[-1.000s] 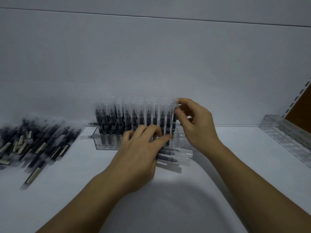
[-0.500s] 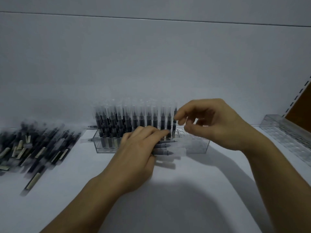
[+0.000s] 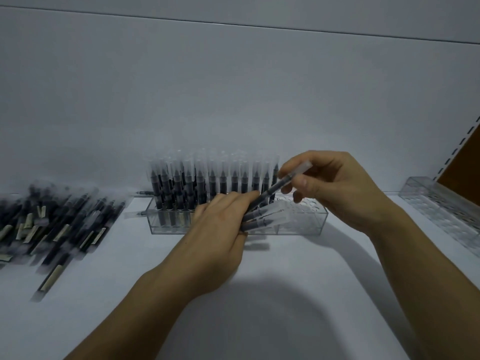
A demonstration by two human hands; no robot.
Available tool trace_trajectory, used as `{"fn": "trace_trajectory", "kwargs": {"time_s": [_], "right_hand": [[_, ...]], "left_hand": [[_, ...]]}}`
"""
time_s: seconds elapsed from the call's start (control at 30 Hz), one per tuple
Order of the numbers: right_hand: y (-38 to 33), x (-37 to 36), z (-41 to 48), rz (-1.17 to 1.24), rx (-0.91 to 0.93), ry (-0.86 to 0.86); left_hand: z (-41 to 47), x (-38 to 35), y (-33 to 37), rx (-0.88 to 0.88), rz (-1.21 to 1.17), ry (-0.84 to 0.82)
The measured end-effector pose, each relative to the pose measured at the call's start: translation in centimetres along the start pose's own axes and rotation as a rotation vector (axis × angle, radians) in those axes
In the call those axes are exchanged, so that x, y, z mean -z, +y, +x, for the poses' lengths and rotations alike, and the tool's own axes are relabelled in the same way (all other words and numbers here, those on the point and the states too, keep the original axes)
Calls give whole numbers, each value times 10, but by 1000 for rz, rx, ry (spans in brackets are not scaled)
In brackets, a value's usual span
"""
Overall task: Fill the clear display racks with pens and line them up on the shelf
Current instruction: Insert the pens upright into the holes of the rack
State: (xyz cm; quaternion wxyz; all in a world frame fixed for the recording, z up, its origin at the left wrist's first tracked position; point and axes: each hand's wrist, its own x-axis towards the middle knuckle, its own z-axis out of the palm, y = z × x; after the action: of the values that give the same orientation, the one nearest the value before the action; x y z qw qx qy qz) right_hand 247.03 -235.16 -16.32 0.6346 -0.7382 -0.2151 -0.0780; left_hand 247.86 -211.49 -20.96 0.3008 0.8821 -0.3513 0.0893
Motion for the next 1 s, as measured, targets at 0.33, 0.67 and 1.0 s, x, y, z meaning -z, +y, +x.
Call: {"fn": "trace_trajectory", "kwargs": {"time_s": [0.33,0.67,1.0], "right_hand": [[0,3,5,204,-32,426],[-5,16,4,565,-15,555],[-2,15,7,404,0,604]], "left_hand": [[-1,2,3,30,72,-49],[-5,-5,7,-18,266,-93],[-6,-17,9,-26,340,-21]]}}
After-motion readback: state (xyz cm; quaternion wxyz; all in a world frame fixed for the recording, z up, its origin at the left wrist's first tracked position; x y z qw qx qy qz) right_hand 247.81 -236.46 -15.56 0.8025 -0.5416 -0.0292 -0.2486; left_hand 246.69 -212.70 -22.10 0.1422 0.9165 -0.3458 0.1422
